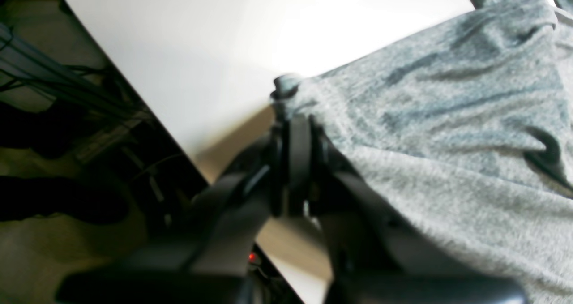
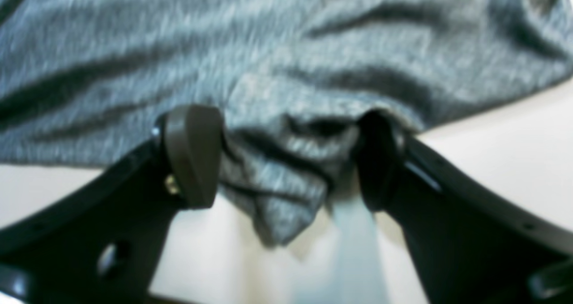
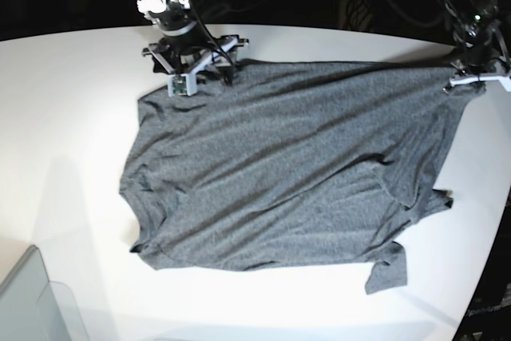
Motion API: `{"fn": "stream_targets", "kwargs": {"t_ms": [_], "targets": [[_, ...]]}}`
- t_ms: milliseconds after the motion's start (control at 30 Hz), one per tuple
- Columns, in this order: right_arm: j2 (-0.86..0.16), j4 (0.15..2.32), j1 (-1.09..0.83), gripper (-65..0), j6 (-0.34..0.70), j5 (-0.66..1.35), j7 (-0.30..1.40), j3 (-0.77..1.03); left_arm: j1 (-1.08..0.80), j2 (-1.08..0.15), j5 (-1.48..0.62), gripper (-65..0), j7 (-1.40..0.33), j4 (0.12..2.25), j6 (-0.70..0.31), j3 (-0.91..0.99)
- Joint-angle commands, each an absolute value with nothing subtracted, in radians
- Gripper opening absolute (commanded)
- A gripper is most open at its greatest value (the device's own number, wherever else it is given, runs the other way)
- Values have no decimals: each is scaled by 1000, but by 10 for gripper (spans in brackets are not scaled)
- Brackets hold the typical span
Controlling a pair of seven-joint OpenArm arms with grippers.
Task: Layout the t-shirt on the table in an organized manner, then fold the t-shirt properly
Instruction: 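Hold the shirt edge with both grippers and pull it taut to straighten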
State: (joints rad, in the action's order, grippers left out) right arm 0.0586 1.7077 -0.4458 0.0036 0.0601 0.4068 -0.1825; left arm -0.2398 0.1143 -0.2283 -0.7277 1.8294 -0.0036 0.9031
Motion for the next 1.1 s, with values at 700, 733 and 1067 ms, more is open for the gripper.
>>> {"fn": "stream_targets", "kwargs": {"t_ms": [700,733,1067], "targets": [[64,1974,-498,-650,5,67,421,62,-302,140,-289,-648,-716,2003,-5,929],[64,1975,-501,-650,5,68,421,64,-314,143,-314,-648,-716,2003,-5,941],[56,1966,-499,-650,5,220,427,150,-387,137,-662,-648,-716,1998,-5,1110]]}}
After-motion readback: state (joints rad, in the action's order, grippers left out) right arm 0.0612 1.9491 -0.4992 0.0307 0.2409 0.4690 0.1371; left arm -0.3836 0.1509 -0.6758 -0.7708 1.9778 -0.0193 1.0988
